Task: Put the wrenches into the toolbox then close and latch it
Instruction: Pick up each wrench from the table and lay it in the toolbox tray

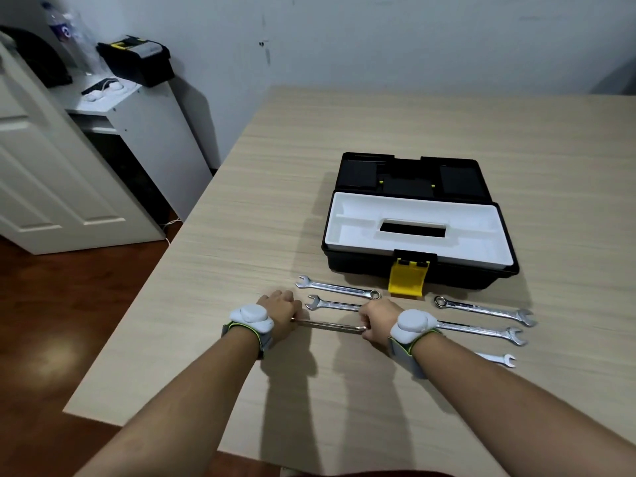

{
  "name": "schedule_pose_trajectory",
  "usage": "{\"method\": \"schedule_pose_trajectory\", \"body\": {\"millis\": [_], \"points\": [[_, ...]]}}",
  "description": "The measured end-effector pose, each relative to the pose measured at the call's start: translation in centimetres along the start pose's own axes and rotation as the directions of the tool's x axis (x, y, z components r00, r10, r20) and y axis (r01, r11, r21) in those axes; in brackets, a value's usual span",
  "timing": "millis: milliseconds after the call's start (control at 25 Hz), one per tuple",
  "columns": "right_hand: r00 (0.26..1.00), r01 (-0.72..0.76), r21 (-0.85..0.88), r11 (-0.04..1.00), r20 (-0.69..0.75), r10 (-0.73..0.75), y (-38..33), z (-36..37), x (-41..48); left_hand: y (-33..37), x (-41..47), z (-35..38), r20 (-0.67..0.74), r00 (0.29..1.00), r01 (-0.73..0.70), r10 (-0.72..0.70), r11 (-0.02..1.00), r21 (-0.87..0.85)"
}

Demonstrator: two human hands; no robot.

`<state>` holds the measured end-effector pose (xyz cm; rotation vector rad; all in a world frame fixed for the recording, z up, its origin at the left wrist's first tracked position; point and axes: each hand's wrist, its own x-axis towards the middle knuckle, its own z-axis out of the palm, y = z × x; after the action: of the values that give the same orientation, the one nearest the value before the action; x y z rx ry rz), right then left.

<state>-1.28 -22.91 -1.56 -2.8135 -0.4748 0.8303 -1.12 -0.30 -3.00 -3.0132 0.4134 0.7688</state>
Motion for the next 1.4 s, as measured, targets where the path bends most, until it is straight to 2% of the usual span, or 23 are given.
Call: {"method": "schedule_pose_trajectory", "body": {"millis": [120,240,480,640,760,880,1040,1120,1400], "points": [[0.995,0.003,0.133,0.991,-0.098,0.01,0.5,-1.1,0.1,-0.2,0.2,-0.9,-0.023,0.999,0.021,-0.025,0.983,-0.185],[0.976,0.012,0.241,0.97,-0.216,0.042,1.1,-3.4,-0.2,-0.7,0.3,-3.3,-0.119,0.992,0.003,-0.044,0.945,-0.326],[0.892,0.085,0.564,0.821,-0.411,0.19,3.8,-9.6,-1.3,0.0,2.0,-11.8,-0.349,0.935,-0.128,-0.061,0.861,-0.493],[0.804,0.12,0.707,0.697,-0.481,0.349,7.9,-12.3,-1.8,2.7,4.3,-15.5,-0.346,0.938,-0.228,-0.008,0.738,-0.635],[0.777,0.081,0.742,0.666,-0.465,0.424,11.4,-12.6,-2.0,5.5,6.7,-15.9,-0.308,0.95,-0.21,-0.042,0.645,-0.735],[0.749,-0.008,0.744,0.668,-0.438,0.497,14.1,-11.8,-2.1,7.9,9.2,-14.8,-0.281,0.958,-0.171,-0.052,0.681,-0.712],[0.78,-0.102,0.746,0.658,-0.351,0.518,15.3,-10.6,-1.2,8.6,10.9,-12.9,-0.255,0.965,-0.113,-0.054,0.793,-0.599],[0.787,-0.157,0.698,0.699,-0.34,0.516,15.4,-10.1,-0.5,8.7,11.2,-12.5,-0.249,0.968,-0.096,-0.036,0.863,-0.496],[0.802,-0.274,0.564,0.779,-0.312,0.508,15.6,-9.9,0.1,9.3,11.4,-12.3,-0.301,0.949,-0.077,-0.096,0.854,-0.514]]}}
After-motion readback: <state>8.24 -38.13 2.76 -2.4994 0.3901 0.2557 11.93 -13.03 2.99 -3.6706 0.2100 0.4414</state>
